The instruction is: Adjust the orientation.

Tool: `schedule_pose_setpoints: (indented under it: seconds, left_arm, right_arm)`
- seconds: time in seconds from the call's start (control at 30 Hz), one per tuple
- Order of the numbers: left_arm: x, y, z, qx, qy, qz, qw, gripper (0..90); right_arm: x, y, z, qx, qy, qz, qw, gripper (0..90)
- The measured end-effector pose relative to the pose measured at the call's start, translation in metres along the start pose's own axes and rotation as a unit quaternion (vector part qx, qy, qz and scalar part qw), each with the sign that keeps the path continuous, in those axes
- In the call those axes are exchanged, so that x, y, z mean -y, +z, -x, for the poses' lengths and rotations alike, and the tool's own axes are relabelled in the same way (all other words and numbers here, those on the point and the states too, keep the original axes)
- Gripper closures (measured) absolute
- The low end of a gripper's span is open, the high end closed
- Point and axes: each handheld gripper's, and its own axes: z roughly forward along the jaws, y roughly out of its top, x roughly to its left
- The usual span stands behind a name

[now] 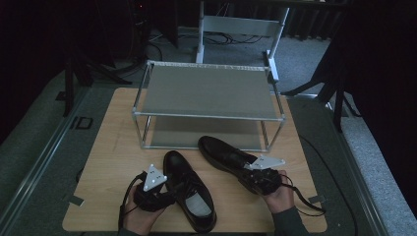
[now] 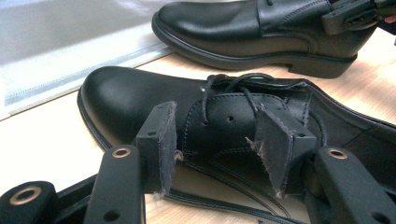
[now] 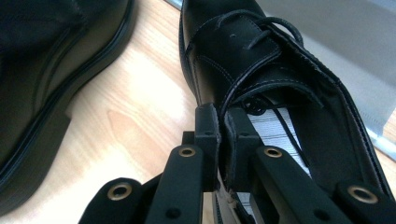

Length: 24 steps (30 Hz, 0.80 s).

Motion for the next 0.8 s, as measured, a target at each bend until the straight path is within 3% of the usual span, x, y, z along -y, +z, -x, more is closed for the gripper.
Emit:
schedule_pose_setpoints:
  seconds: [0.17,0.23,0.37,0.57,0.6,0.8]
  left_arm:
    - [-0.001,0.0,-0.001,-0.001,-0.002,0.002,1.0,49.4]
    - [-0.001,-0.001,-0.001,-0.003,-0.002,0.003,1.0,49.4]
    - [-0.001,-0.001,-0.001,-0.003,-0.002,0.003,1.0,49.3]
    - [-0.001,0.0,-0.001,-0.003,-0.002,0.002,1.0,49.4]
    - [-0.001,0.0,-0.001,-0.003,-0.002,0.002,1.0,49.4]
    - [-0.001,-0.001,-0.002,-0.004,-0.003,0.004,1.0,49.4]
  right_arm:
    - [0.003,-0.004,-0.002,0.005,0.01,-0.001,0.9999,80.4]
    - [-0.001,-0.01,-0.007,0.021,0.013,0.009,0.9997,74.2]
    - [-0.009,-0.021,-0.019,0.024,0.01,0.032,0.9991,72.1]
    - [-0.017,-0.025,-0.033,-0.01,0.006,0.048,0.9988,73.6]
    - [-0.019,-0.023,-0.039,-0.023,0.0,0.049,0.9985,74.0]
    - [-0.027,-0.014,-0.056,-0.051,-0.016,0.045,0.9976,74.7]
